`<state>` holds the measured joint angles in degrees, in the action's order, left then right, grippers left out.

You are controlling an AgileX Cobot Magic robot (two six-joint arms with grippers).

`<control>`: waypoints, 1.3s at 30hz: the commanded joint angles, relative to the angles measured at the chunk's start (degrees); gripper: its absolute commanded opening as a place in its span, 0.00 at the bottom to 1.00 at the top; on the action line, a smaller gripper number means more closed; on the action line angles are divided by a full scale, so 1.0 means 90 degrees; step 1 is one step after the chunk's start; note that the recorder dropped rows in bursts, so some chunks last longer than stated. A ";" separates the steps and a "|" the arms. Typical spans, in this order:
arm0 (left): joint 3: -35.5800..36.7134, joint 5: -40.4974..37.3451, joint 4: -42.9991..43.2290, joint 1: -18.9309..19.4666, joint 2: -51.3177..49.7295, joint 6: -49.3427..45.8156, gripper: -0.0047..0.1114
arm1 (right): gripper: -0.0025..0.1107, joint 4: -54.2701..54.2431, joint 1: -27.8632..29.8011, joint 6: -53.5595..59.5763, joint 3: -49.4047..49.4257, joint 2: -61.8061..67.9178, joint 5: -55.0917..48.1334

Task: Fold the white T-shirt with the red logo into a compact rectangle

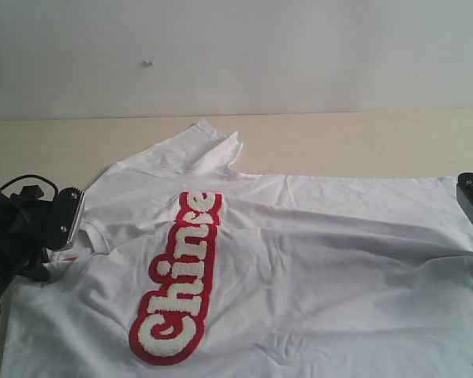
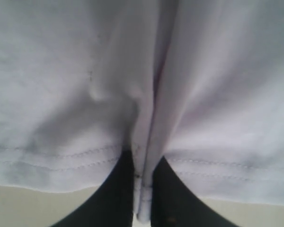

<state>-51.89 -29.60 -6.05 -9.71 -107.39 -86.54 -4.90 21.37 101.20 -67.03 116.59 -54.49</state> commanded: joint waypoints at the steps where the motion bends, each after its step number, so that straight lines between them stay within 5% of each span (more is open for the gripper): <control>1: 0.0067 -0.0218 0.0171 0.0001 0.0178 0.0031 0.04 | 0.02 -0.0421 -0.0003 -0.0048 0.0217 -0.0260 0.0099; 13: -0.0471 -0.1653 0.1623 0.0001 0.1718 0.1380 0.04 | 0.02 -0.1514 -0.0003 -0.0100 -0.0243 -0.2170 -0.0451; 22: -0.0722 -0.1698 0.2961 0.0638 0.3482 0.4596 0.04 | 0.02 -0.2113 -0.0003 -0.1061 -0.0378 -0.3599 -0.0807; 30: -0.0722 -0.2614 0.2916 0.0708 0.4699 0.4787 0.04 | 0.02 -0.3583 -0.0150 -0.1479 -0.0378 -0.4500 -0.1719; 39: -0.1335 -0.2782 0.3657 0.0708 0.5835 0.6670 0.04 | 0.02 -0.3905 -0.0442 -0.2113 -0.0378 -0.5168 -0.1202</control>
<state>-62.81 -54.48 24.96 -3.54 -56.39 -28.71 -37.88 17.46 83.04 -70.02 71.21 -67.02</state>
